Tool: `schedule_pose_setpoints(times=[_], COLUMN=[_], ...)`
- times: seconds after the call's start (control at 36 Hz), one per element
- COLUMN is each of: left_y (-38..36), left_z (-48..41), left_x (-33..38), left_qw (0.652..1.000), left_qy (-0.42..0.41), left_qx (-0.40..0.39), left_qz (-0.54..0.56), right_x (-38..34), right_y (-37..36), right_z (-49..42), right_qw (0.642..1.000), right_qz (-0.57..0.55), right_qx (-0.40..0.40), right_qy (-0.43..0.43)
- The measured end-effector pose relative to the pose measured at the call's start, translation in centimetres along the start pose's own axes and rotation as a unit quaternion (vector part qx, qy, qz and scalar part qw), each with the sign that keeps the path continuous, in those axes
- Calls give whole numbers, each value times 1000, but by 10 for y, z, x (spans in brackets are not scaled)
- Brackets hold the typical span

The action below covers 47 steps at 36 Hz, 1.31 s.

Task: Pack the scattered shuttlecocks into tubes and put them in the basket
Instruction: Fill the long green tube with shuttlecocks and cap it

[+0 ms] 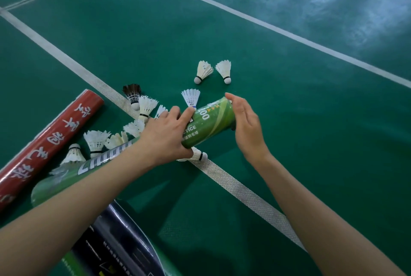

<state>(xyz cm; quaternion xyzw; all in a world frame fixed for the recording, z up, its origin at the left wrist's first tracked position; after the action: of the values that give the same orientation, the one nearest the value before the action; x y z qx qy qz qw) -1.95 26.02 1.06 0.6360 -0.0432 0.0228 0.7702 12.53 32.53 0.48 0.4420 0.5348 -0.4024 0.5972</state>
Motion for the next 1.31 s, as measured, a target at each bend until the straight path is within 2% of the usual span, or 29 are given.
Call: schedule_pose_setpoints(times=[0.17, 0.22, 0.28, 0.33, 0.36, 0.44, 0.5, 0.56, 0.58, 0.64, 0.75, 0.83, 0.92, 0.94, 1.03, 1.08, 1.17, 1.31], left_y=[-5, -10, -18, -25, -28, -35, -39, -44, -46, -50, -52, -54, -54, -54, -52, -48, -40, -26], left_z=[11, 14, 16, 21, 25, 34, 37, 39, 40, 40, 39, 36, 30, 28, 21, 17, 14, 12], left_x=[-17, -28, -45, -66, -76, -100, -108, -111, -111, -110, -108, -101, -88, -84, -68, -57, -43, -31], left_qw=[997, 996, 994, 988, 984, 975, 972, 971, 971, 971, 973, 976, 981, 983, 986, 989, 992, 995], left_qy=[47, 71, 107, 148, 167, 206, 217, 221, 220, 219, 212, 196, 172, 164, 141, 125, 105, 80], left_qx=[33, 21, -13, -46, -58, -78, -87, -91, -90, -91, -90, -91, -87, -84, -80, -71, -57, -23], left_qz=[44, 39, 22, 10, 7, 8, 8, 10, 11, 13, 16, 14, 13, 15, 27, 32, 34, 59], right_x=[-1, 13, 34, 55, 67, 102, 113, 116, 117, 119, 117, 122, 109, 104, 87, 74, 54, 44], right_y=[-29, -34, -33, -35, -42, -80, -107, -127, -133, -136, -110, -65, -11, 7, 41, 47, 36, 7], right_z=[-3, -9, -12, -10, -8, 11, 23, 30, 32, 31, 18, -2, -25, -31, -42, -49, -55, -50], right_qw=[998, 997, 998, 994, 985, 925, 864, 797, 774, 758, 792, 841, 930, 951, 979, 982, 988, 998], right_qz=[-1, -17, -11, 75, 143, 306, 405, 496, 523, 547, 543, 508, 360, 297, 68, -9, -78, -19], right_qx=[-59, -66, -41, -40, -67, -218, -299, -333, -338, -330, -254, -181, -36, 19, 135, 143, 98, 19], right_qy=[-1, -26, -50, -66, -67, -48, 10, 88, 112, 133, 120, 39, -57, -90, -134, -119, -88, -58])
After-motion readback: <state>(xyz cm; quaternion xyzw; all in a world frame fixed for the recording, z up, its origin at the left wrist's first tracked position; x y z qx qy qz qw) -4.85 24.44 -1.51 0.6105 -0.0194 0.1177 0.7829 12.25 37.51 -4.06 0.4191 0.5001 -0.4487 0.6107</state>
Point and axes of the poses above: each hand's wrist, its own z-axis away from the middle knuckle, its own y-axis out of the back of the hand, x = y × z, the point moved 10 cm from there along -z, towards the middle knuckle, and after that the axes turned 3 degrees about -y, right-handed, at the moved point
